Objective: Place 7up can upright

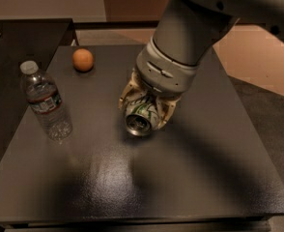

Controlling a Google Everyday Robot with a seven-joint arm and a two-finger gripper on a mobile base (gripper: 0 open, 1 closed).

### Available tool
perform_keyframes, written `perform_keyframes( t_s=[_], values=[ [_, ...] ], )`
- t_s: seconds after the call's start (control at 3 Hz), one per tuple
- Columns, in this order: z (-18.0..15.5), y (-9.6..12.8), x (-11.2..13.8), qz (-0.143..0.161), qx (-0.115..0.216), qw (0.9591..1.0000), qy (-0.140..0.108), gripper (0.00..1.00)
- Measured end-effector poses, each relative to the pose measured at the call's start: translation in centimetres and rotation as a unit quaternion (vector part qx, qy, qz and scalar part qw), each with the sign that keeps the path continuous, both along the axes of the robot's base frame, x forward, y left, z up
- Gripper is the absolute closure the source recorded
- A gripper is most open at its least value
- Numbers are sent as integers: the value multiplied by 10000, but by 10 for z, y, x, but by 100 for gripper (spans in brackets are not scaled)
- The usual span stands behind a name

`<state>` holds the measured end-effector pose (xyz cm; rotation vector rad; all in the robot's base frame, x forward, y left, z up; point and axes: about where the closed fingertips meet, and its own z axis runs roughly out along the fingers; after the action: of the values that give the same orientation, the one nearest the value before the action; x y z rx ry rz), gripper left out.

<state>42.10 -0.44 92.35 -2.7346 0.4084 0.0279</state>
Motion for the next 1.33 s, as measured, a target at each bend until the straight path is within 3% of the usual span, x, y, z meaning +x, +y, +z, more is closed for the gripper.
perform_keyframes(
  t_s=[0.33,0.67,1.0,1.33],
  values=[
    [-12,-11,9,-488,973,9927,513,100],
    [-13,-9,11,-809,1858,9731,1095,100],
    [-4,-11,9,-1015,2512,9503,1535,100],
    [14,-17,8,-1050,2727,9405,1735,100]
  ],
)
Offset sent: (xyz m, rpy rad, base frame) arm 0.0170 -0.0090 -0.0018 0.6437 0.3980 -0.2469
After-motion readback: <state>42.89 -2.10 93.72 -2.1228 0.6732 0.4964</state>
